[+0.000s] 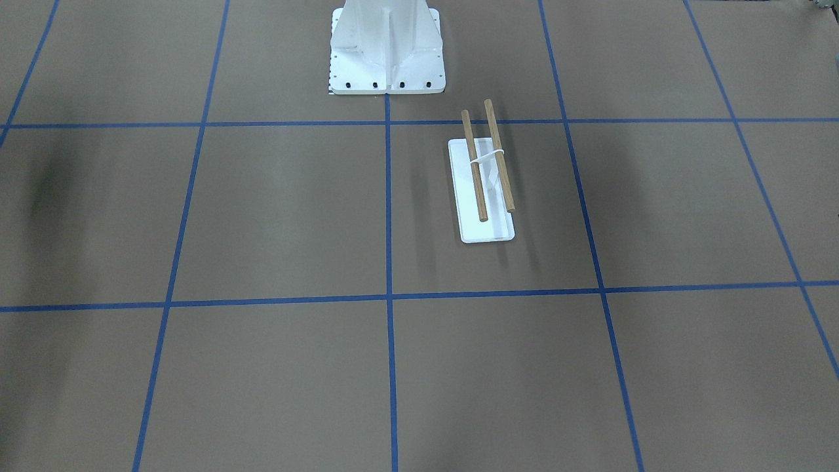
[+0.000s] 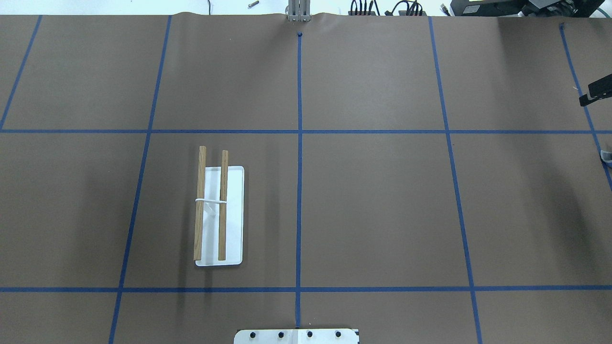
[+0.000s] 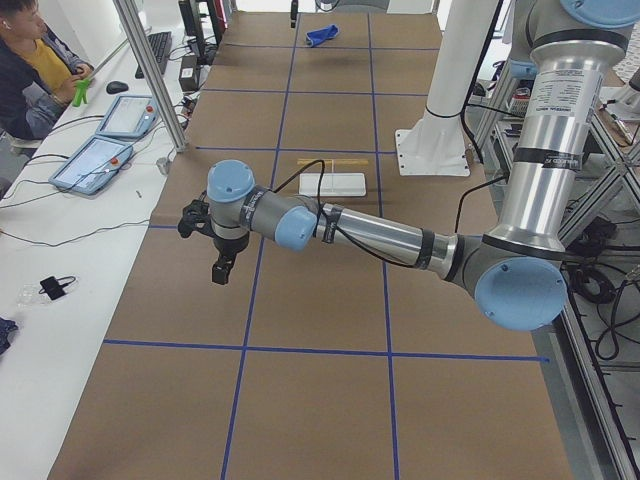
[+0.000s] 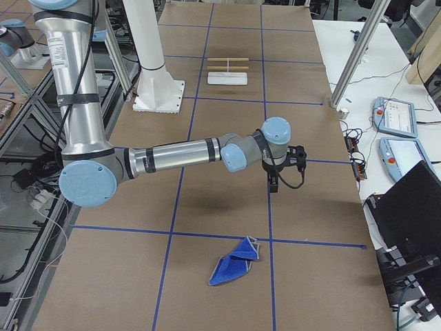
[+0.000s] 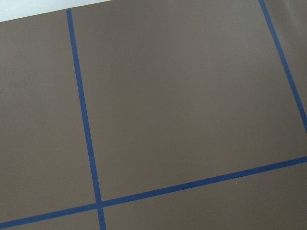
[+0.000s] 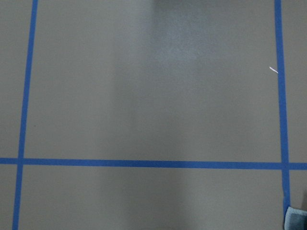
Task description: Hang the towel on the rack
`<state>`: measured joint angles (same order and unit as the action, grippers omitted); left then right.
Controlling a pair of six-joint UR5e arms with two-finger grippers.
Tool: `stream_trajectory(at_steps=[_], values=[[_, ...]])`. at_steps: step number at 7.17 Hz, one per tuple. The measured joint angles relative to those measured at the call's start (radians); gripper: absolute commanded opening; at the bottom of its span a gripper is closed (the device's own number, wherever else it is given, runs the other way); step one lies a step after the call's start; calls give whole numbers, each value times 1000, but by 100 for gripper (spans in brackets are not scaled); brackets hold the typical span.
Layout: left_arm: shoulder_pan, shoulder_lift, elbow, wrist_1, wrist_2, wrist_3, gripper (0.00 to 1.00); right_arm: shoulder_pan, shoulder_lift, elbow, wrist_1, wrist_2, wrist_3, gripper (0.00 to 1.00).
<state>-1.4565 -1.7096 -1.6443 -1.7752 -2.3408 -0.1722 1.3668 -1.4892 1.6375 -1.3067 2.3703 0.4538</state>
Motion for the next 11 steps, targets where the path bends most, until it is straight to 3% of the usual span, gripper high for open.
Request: stream_trajectory(at_steps=[4, 11], values=[[1, 111, -75, -23, -2, 5, 98, 13, -46, 14, 17, -11, 0, 100], [2, 120, -84, -28, -3, 4, 98, 3, -91, -1, 46, -56, 21, 100]])
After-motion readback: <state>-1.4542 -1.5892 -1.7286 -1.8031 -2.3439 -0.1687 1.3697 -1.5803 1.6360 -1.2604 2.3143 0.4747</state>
